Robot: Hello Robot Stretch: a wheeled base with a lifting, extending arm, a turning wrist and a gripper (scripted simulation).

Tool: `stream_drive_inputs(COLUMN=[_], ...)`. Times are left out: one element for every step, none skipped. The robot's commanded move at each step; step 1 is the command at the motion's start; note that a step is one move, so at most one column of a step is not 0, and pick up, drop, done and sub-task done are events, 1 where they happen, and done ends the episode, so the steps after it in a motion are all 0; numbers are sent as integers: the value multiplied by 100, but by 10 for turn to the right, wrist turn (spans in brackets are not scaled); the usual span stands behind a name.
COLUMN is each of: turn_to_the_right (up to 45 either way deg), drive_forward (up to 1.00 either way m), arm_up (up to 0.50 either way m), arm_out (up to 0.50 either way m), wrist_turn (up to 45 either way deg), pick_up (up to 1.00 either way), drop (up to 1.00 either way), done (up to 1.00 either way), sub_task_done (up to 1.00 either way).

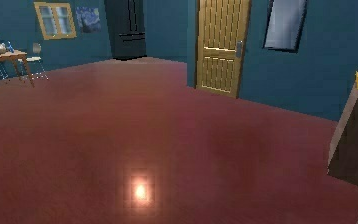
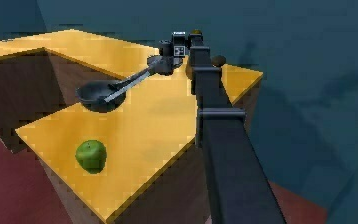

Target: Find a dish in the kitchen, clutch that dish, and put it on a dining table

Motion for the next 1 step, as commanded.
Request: stream_drive_inputs(turn_to_the_right=[0], drive_forward=[0], arm_up=[0], arm_out=[0], wrist_turn=[-420], pick_up=[0], drop=[0], done=[0], sub_task_done=[0])
